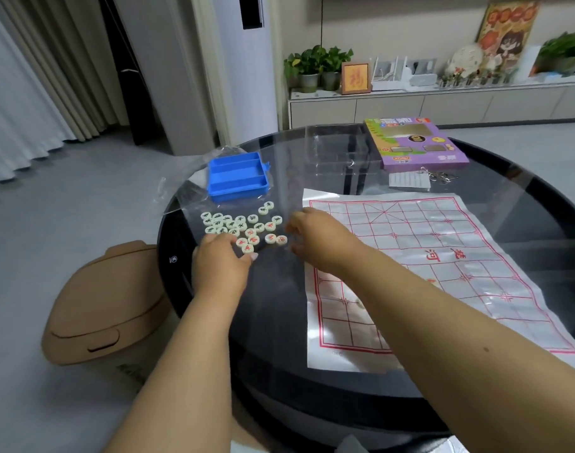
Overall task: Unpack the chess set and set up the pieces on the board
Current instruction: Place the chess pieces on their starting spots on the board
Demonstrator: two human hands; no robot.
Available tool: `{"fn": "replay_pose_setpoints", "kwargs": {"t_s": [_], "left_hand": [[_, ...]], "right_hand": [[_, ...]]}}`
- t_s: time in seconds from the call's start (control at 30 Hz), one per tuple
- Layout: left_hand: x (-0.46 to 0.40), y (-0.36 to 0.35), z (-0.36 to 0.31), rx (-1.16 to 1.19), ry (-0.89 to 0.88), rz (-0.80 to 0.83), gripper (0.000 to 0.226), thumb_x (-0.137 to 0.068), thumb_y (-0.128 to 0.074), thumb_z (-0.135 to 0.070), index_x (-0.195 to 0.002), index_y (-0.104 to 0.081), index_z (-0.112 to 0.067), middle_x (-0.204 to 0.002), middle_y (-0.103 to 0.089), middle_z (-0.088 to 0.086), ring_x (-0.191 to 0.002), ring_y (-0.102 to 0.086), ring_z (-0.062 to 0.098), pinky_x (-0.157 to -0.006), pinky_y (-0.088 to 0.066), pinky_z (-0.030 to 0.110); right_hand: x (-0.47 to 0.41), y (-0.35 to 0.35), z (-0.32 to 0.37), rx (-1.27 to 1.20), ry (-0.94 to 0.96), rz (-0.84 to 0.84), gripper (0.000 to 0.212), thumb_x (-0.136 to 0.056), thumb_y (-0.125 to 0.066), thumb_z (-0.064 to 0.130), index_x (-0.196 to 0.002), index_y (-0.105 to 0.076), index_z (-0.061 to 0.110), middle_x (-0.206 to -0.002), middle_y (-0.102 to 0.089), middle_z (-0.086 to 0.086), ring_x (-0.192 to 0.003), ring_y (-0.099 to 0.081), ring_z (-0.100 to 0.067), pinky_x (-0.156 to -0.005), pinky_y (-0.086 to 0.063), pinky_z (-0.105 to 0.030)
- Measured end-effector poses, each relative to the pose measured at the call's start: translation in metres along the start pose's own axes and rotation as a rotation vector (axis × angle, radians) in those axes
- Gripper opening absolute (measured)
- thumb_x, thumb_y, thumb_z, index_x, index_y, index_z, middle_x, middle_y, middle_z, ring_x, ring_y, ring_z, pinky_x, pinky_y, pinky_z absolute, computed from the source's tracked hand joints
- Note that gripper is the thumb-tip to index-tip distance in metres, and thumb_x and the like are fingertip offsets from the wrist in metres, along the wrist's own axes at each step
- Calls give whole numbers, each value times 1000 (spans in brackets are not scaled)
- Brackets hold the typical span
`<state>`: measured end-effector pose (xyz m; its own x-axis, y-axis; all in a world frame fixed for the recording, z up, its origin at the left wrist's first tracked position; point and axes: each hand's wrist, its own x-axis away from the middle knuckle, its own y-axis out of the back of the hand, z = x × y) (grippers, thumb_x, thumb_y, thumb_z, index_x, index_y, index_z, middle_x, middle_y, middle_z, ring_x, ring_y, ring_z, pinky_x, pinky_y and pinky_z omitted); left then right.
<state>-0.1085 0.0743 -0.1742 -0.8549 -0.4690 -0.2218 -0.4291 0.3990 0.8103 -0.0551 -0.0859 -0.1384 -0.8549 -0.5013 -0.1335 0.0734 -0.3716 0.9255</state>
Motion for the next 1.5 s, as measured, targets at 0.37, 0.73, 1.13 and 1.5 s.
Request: {"fn": "replay_pose_setpoints", "kwargs": {"t_s": [0.37,0.73,1.13,1.5], "left_hand": [[-23,-4,7,-42,-111,125,37,-86,-70,-28,-120,-64,-16,-123,-55,1,-113,-52,25,-91,-46,38],[-19,1,8,23,-188,176,18,-82,-74,-23,-98,-71,-19,-100,-58,-1,-91,-58,19,-82,-48,34],[-11,6,6,-122,-204,235,11,-89,-64,-27,-94,-65,-17,-101,-55,3,-93,-56,24,-83,-46,35],[41,9,-80,39,-439,428,21,-91,-60,-36,-106,-62,-22,-105,-51,-5,-96,-52,12,-83,-43,28]], "right_hand": [[-45,-31,13,89,-44,64,31,-87,-60,24,-115,-60,9,-120,-53,-14,-106,-54,-30,-87,-43,-32],[-41,-40,18,85,31,70,28,-88,-59,19,-115,-61,10,-120,-55,-12,-108,-53,-29,-91,-41,-33],[-26,-23,19,85,50,30,24,-90,-56,13,-112,-63,8,-116,-57,-11,-107,-54,-25,-89,-39,-28],[74,37,-72,-79,-212,62,15,-90,-60,19,-104,-65,20,-102,-56,3,-85,-55,-14,-65,-40,-17]]}}
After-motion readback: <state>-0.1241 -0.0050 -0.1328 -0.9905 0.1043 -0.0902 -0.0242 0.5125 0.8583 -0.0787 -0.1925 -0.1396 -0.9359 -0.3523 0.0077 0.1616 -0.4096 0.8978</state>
